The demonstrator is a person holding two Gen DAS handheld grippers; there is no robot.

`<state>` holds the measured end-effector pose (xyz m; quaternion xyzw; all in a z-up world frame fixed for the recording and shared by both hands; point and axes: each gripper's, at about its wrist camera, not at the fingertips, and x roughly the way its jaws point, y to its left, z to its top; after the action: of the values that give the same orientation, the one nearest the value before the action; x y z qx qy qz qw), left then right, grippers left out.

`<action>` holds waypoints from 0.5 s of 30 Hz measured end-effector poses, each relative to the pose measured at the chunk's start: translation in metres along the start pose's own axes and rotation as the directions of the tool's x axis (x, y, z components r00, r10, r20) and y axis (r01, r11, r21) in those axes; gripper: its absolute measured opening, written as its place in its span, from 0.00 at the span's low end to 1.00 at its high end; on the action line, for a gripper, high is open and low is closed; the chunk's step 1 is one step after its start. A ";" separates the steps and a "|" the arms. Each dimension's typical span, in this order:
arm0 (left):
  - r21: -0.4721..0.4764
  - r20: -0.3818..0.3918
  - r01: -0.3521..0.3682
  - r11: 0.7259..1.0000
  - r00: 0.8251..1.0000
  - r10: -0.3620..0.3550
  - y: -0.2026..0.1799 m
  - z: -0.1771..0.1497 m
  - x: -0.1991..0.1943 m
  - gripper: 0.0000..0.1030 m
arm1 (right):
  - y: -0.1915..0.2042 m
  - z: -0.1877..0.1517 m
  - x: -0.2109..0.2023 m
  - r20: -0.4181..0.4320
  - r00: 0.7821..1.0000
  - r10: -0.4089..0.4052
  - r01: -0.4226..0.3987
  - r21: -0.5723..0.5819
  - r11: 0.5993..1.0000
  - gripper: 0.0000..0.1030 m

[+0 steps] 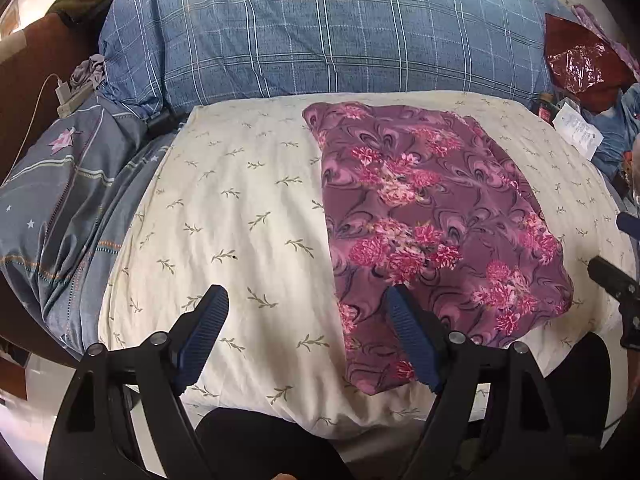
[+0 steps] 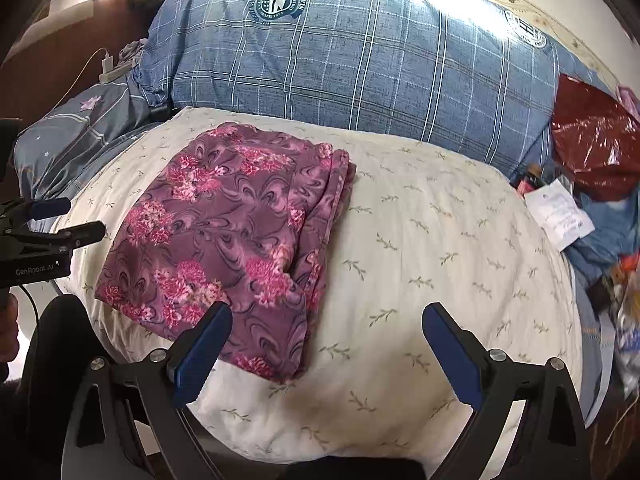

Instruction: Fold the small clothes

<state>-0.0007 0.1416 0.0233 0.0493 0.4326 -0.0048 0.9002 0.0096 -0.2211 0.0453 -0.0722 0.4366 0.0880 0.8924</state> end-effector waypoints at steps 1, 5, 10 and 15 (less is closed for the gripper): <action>0.005 -0.001 -0.003 1.000 1.000 0.003 0.000 -0.001 0.000 0.80 | -0.002 0.001 0.000 0.003 1.000 -0.003 0.003 0.003 1.000 0.94; 0.024 0.001 0.002 1.000 1.000 -0.002 -0.004 -0.002 -0.004 0.80 | -0.013 -0.003 0.001 -0.021 1.000 0.009 -0.008 0.049 0.999 0.94; 0.051 0.015 0.048 0.998 0.999 -0.049 -0.011 -0.004 -0.010 0.80 | -0.017 -0.007 -0.001 -0.039 0.999 0.018 -0.015 0.071 0.997 0.94; 0.062 -0.002 0.103 0.993 0.995 -0.103 -0.015 -0.005 -0.011 0.80 | -0.015 -0.006 -0.002 -0.036 0.999 0.006 -0.004 0.051 0.999 0.94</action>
<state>-0.0125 0.1270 0.0273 0.0549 0.4338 -0.0650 0.8970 0.0072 -0.2373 0.0442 -0.0500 0.4550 0.0779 0.8857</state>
